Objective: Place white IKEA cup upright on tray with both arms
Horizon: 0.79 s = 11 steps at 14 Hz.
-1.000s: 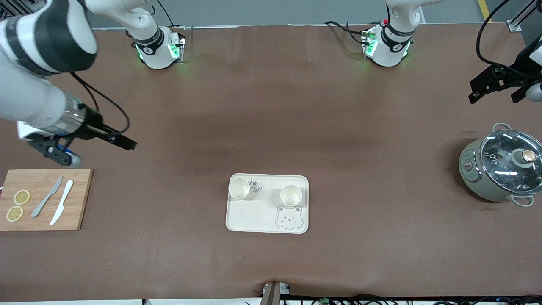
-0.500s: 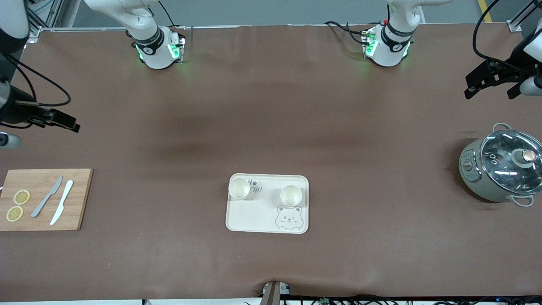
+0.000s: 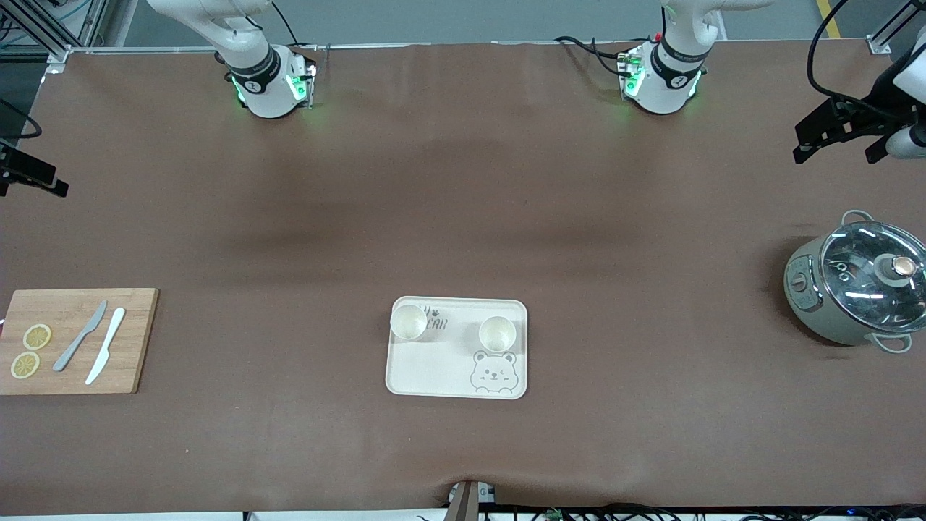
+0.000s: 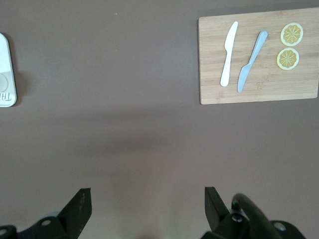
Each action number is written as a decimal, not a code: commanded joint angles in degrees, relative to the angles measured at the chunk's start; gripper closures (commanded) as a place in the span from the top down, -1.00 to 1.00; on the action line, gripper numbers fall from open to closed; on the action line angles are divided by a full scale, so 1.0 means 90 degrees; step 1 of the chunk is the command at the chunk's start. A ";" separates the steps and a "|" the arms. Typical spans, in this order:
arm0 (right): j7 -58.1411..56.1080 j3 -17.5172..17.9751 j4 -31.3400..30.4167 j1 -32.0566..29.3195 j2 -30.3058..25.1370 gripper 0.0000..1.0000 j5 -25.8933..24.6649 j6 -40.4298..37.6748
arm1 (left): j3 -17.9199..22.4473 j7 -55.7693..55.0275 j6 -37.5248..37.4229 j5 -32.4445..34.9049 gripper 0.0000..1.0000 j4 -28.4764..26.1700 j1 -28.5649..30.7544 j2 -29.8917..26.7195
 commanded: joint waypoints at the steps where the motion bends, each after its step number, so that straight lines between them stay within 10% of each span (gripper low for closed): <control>1: 0.0030 0.0162 -0.0061 0.0012 -0.0274 1.00 -0.0107 -0.0152 | 0.0060 -0.0036 0.0419 -0.0082 1.00 -0.0760 -0.0060 -0.0611; 11: 0.0020 0.0308 0.0095 0.0227 -0.0304 1.00 -0.0117 -0.0172 | 0.0070 0.0081 0.0194 -0.0072 1.00 -0.0643 -0.0060 -0.0514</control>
